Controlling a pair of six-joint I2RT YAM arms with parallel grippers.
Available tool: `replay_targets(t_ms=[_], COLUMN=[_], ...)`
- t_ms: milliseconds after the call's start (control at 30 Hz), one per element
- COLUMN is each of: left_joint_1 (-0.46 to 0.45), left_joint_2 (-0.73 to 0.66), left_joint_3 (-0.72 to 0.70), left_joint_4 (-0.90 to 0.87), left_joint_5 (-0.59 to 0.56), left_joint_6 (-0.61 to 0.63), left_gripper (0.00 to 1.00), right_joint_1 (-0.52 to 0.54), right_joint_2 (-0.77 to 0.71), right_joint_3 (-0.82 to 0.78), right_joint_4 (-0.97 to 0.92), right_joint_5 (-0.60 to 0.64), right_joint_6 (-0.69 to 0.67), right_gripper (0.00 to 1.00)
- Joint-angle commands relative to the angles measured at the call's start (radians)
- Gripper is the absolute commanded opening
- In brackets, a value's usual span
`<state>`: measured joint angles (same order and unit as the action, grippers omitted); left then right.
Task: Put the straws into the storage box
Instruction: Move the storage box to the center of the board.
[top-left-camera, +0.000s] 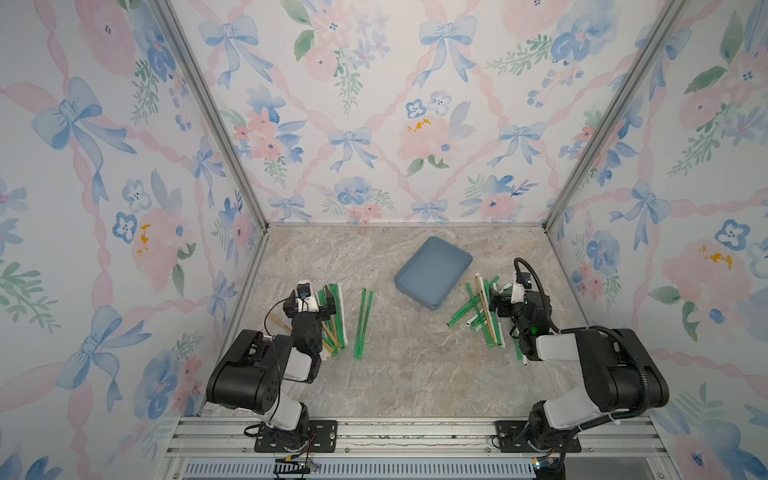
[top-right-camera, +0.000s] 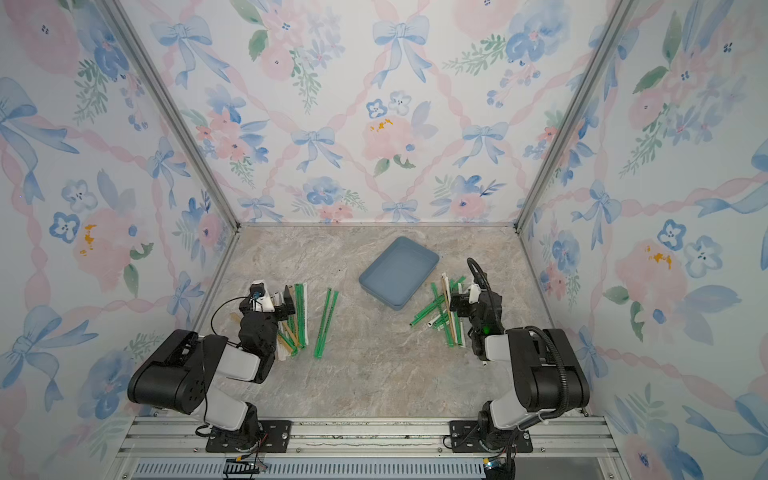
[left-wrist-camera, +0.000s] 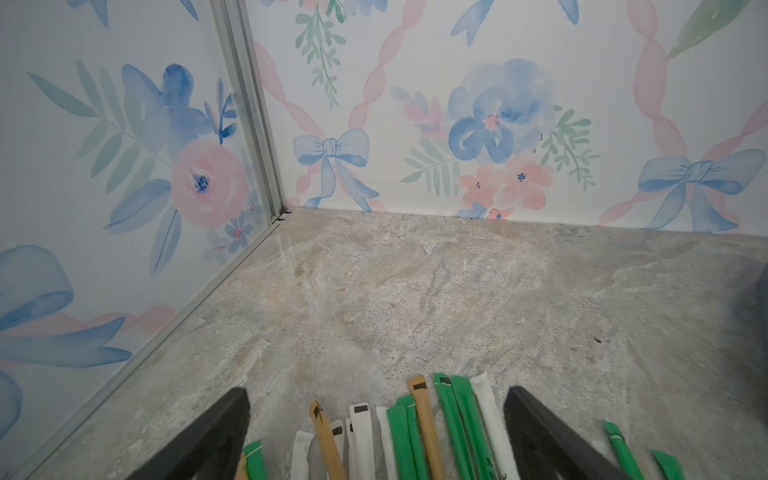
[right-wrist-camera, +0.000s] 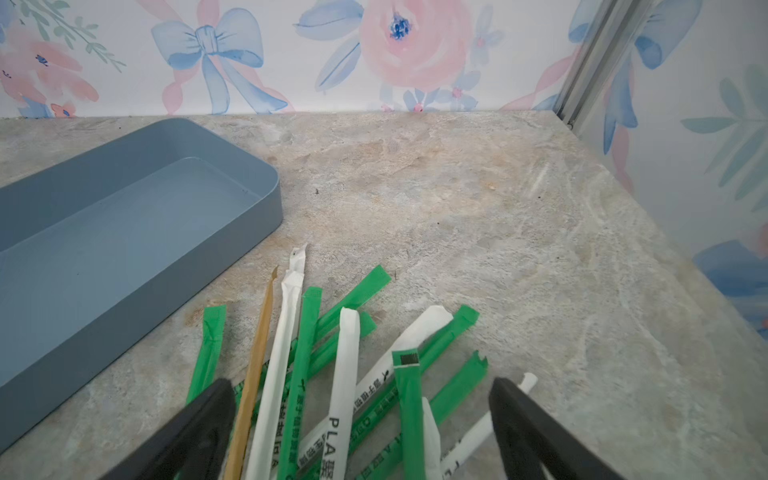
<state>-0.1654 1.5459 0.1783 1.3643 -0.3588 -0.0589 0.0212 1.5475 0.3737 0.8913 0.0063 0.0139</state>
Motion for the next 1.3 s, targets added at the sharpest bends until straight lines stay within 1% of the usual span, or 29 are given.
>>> replay_targets(t_ms=[0, 667, 933, 1000, 1067, 1100, 1133, 1200, 1267], left_joint_1=[-0.003, -0.002, 0.012, 0.027, 0.033, 0.035, 0.035, 0.032, 0.030], left_joint_2=[0.008, 0.009, 0.010, 0.005, -0.039, -0.075, -0.117, -0.198, -0.262], left_joint_3=[-0.006, -0.004, -0.002, 0.009, 0.033, 0.054, 0.076, 0.108, 0.118], left_joint_4=[0.022, 0.022, 0.019, -0.001, -0.078, -0.151, -0.232, -0.322, -0.357], left_joint_5=[-0.011, -0.007, 0.030, 0.052, 0.021, 0.011, 0.005, 0.001, 0.004], left_joint_6=[0.017, 0.016, 0.012, 0.004, -0.014, -0.021, -0.022, -0.020, -0.065], left_gripper=[0.98, 0.98, 0.98, 0.98, 0.98, 0.98, 0.98, 0.98, 0.98], right_joint_1=[-0.005, -0.006, -0.007, -0.007, 0.002, 0.003, 0.003, 0.004, 0.014], right_joint_2=[-0.003, -0.002, -0.003, -0.003, -0.021, -0.058, -0.105, -0.159, -0.148], right_joint_3=[0.018, 0.018, 0.019, 0.018, 0.023, 0.046, 0.102, 0.261, 0.427], right_joint_4=[0.012, 0.011, 0.011, 0.012, 0.004, -0.072, -0.220, -0.558, -0.824], right_joint_5=[-0.013, -0.018, -0.021, -0.021, 0.021, 0.039, 0.066, 0.098, 0.047], right_joint_6=[-0.008, -0.006, -0.006, -0.005, 0.000, 0.002, 0.013, 0.068, 0.132], right_gripper=[0.97, 0.97, 0.97, 0.99, 0.99, 0.99, 0.99, 0.98, 0.92])
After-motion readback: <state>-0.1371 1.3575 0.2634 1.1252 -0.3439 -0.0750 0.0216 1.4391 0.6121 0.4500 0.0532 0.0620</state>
